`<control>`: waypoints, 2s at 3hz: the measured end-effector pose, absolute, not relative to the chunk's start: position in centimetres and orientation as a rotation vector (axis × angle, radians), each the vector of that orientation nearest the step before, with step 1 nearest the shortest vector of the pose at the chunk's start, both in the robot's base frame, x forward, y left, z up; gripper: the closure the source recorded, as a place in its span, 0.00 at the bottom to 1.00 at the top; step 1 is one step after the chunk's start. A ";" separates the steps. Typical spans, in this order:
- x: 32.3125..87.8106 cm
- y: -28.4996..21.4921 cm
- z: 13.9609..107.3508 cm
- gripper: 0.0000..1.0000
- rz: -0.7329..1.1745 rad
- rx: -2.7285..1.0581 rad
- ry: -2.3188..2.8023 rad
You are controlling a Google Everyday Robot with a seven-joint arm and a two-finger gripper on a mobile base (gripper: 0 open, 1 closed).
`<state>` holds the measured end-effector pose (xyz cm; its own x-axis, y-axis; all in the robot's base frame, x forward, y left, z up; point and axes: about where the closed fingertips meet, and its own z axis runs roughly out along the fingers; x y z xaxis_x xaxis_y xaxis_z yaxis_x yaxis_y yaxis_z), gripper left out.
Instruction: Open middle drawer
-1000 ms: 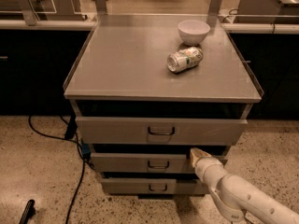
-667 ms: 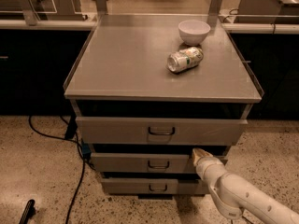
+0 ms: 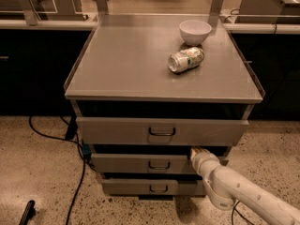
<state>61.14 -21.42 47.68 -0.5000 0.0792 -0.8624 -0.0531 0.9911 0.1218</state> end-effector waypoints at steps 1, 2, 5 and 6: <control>61.2 -21.4 47.7 1.00 0.160 0.018 2.088; 61.8 -21.5 46.5 1.00 0.137 0.043 2.148; 61.7 -23.3 43.6 1.00 0.038 0.101 2.280; 61.6 -23.3 43.8 1.00 0.037 0.101 2.286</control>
Offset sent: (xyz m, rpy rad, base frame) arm 0.0151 -0.0035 -0.0349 -0.0290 0.1833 -0.0730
